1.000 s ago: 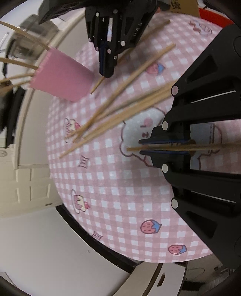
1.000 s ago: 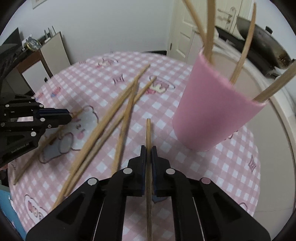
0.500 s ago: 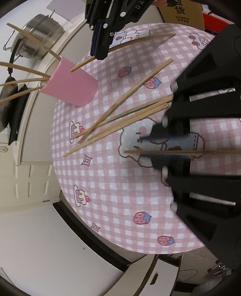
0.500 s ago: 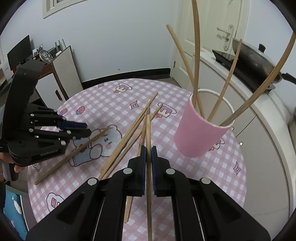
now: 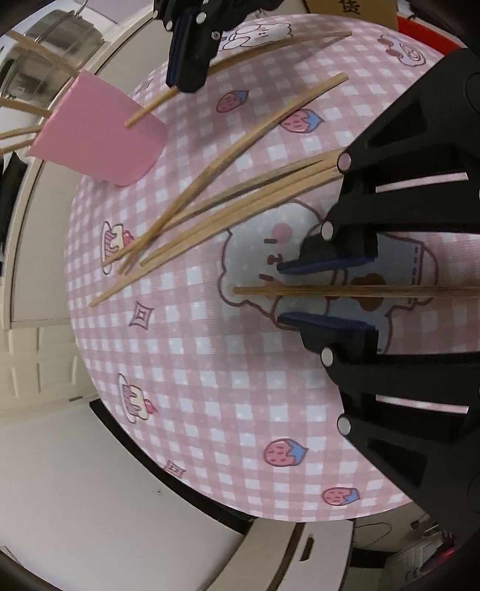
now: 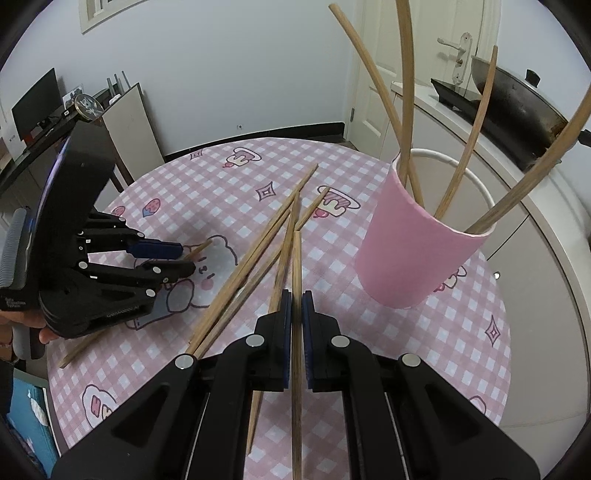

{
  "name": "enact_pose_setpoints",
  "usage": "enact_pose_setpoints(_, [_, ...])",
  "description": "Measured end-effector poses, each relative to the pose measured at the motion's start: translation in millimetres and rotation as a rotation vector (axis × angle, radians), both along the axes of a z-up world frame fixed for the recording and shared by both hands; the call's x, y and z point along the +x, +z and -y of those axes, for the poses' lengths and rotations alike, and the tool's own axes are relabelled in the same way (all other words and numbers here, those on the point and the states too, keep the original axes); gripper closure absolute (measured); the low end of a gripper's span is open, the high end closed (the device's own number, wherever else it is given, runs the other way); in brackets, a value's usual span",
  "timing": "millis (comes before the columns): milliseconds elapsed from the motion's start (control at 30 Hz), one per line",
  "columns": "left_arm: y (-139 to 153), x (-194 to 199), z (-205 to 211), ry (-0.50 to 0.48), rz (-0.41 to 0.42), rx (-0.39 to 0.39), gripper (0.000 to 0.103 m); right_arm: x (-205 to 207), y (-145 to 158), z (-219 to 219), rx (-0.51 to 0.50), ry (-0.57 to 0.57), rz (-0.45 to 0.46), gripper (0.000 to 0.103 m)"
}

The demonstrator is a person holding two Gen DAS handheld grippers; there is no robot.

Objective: Organize utensils
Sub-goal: 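Lift both held chopsticks up from the table, then raise both chopsticks upright over the pink cup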

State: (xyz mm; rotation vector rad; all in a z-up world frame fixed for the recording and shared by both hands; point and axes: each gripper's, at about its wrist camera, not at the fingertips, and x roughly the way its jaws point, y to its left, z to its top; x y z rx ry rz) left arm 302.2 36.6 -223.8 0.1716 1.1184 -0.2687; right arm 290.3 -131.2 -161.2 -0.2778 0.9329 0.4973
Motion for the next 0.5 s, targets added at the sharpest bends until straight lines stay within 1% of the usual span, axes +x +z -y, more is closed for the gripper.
enact_pose_setpoints(33, [1, 0, 1, -0.004, 0.003, 0.005, 0.098, 1, -1, 0, 0.000, 0.001, -0.001, 0.099])
enact_pose_setpoints(100, [3, 0, 2, -0.003, 0.020, 0.014, 0.098, 2, -1, 0, 0.002, 0.001, 0.000, 0.099])
enact_pose_setpoints(233, [28, -8, 1, -0.007, 0.081, -0.060, 0.098, -3, 9, 0, 0.017, 0.007, 0.024, 0.099])
enact_pose_setpoints(300, [46, -15, -1, -0.009, 0.120, -0.090, 0.098, -9, 21, 1, 0.029, 0.010, 0.051, 0.099])
enact_pose_setpoints(400, [84, -31, -1, -0.025, 0.202, -0.155, 0.098, -21, 43, 4, 0.055, 0.016, 0.102, 0.099])
enact_pose_setpoints(500, [116, -46, 3, -0.035, 0.282, -0.205, 0.098, -34, 66, 8, 0.082, 0.020, 0.152, 0.099])
